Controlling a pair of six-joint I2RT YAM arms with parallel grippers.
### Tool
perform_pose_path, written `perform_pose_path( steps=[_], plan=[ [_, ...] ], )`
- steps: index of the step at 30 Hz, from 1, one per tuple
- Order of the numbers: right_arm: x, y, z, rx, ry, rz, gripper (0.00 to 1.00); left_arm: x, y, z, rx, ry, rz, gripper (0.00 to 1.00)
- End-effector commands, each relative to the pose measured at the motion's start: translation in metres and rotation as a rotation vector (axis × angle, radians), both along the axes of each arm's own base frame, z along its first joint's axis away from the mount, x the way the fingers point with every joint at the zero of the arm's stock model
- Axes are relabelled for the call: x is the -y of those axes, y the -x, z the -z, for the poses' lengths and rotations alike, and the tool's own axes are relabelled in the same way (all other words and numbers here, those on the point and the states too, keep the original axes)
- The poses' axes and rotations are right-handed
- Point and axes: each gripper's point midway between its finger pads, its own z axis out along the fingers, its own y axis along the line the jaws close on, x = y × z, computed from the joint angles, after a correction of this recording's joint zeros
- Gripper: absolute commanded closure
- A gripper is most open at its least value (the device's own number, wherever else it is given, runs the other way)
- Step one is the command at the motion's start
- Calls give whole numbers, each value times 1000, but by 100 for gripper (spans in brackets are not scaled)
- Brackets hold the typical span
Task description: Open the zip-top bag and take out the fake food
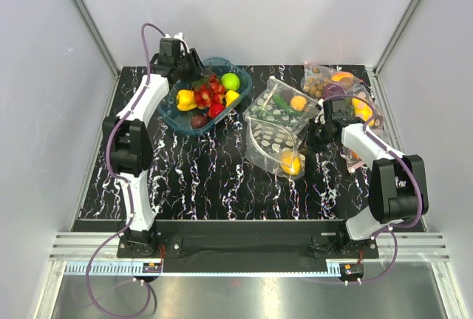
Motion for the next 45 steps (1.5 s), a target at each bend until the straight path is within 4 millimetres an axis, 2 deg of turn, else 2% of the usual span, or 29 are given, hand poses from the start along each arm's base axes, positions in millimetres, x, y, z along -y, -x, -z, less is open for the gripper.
perform_pose_path(
  steps=[1, 2, 3, 6, 8, 11, 12, 14, 15, 16, 17, 19, 20, 21, 23, 24, 25, 26, 27, 28, 29, 32, 33, 36, 38, 40, 41, 43, 45],
  plan=[
    [1, -11, -11, 29, 23, 4, 100, 10, -2, -3, 23, 4, 31, 66],
    [1, -11, -11, 31, 25, 2, 100, 7, 0, 3, 12, -19, 28, 46],
    [1, -12, -12, 32, 26, 3, 100, 6, 5, 9, -3, -26, 27, 35],
    [0, -14, -15, 37, 22, 3, 100, 5, 12, 5, 8, -32, 26, 18],
    [0, -15, -15, 37, 21, 2, 100, 3, 15, -3, 25, -48, 22, 15],
    [-1, -16, -18, 40, 17, 2, 100, 1, 25, -30, 79, -81, 18, 14],
    [-1, -17, -19, 44, 14, 2, 100, 7, 31, -37, 97, -89, 30, 14],
    [-2, -17, -20, 46, 16, 0, 100, 6, 49, -59, 157, -126, 25, 14],
    [-1, -18, -20, 46, 17, 2, 100, 13, 59, -64, 177, -137, 38, 14],
    [-1, -17, -20, 43, 18, 3, 100, 10, 69, -89, 245, -149, 16, 14],
    [-1, -17, -19, 35, 22, 6, 100, 10, 78, -84, 238, -160, 12, 14],
    [0, -16, -17, 23, 25, 6, 100, 13, 92, -96, 252, -144, 4, 14],
    [0, -17, -19, 25, 26, 7, 100, 12, 102, -114, 285, -134, -5, 14],
    [0, -18, -20, 23, 24, 11, 100, 24, 111, -123, 306, -131, 16, 14],
    [0, -20, -23, 30, 26, 16, 100, 34, 125, -143, 368, -163, 18, 16],
    [0, -20, -24, 31, 25, 17, 100, 63, 144, -156, 409, -153, 81, 16],
    [-1, -19, -24, 26, 21, 18, 100, 76, 150, -161, 435, -155, 99, 16],
    [-1, -20, -25, 28, 20, 20, 100, 92, 158, -162, 438, -144, 134, 19],
    [-2, -18, -24, 21, 12, 20, 100, 125, 174, -156, 422, -111, 215, 20],
    [-2, -18, -24, 19, 10, 21, 100, 138, 181, -152, 409, -100, 245, 22],
    [-4, -17, -26, 14, 2, 18, 100, 162, 199, -140, 390, -93, 309, 24],
    [-3, -15, -32, 23, 4, 15, 100, 193, 230, -134, 395, -63, 405, 27],
    [-3, -13, -32, 18, 9, 15, 100, 205, 248, -133, 400, -56, 450, 27],
    [-2, -10, -33, 13, 7, 15, 100, 219, 275, -114, 381, -85, 520, 34],
    [-3, -7, -34, 12, -2, 20, 100, 215, 283, -97, 350, -115, 527, 39],
    [-3, -6, -35, 13, -8, 24, 100, 207, 288, -92, 340, -121, 519, 45],
    [-3, -4, -35, 15, -9, 22, 100, 202, 291, -76, 315, -142, 520, 46],
    [-2, 0, -33, 12, -6, 20, 100, 198, 291, -66, 309, -158, 515, 48],
    [-3, 4, -32, 8, -11, 14, 100, 198, 289, -46, 279, -194, 516, 48]
  ],
)
